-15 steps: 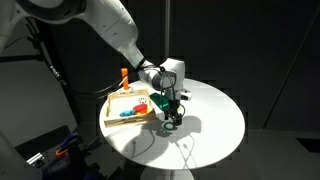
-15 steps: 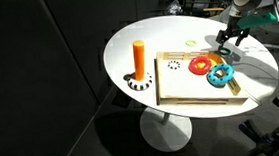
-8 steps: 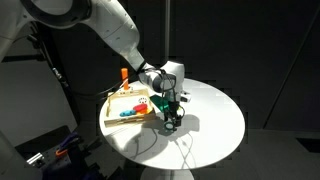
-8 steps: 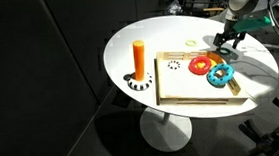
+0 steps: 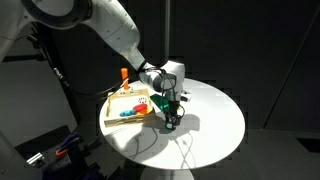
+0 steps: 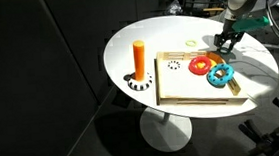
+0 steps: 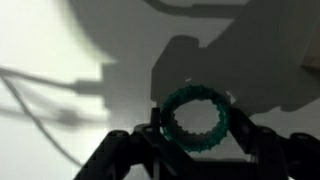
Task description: Put the small dark green ring in the box, then remove the big blue ring from the box
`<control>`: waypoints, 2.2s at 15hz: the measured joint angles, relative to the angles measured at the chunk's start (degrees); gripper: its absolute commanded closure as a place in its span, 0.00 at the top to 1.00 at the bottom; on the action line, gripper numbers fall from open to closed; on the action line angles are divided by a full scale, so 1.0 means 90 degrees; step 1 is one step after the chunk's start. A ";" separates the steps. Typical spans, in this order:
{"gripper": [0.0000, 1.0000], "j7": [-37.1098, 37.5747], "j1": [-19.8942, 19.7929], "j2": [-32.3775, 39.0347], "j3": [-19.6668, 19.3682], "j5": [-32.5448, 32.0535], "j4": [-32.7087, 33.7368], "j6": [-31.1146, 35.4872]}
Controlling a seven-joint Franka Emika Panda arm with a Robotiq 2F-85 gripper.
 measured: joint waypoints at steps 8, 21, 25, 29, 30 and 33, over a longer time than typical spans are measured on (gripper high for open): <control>0.45 0.0100 0.0004 -0.0249 0.0090 0.0157 0.0199 -0.0008; 0.94 -0.0344 0.0176 -0.1525 0.1193 0.1235 -0.0338 -0.1199; 1.00 -0.0504 0.0322 -0.1810 0.1301 0.1258 -0.0647 -0.1890; 1.00 -0.0583 0.0408 -0.1967 0.1299 0.1257 -0.0772 -0.2533; 1.00 -0.0583 0.0420 -0.1989 0.1287 0.1238 -0.0775 -0.2694; 1.00 -0.0583 0.0467 -0.2027 0.1224 0.1074 -0.0775 -0.3099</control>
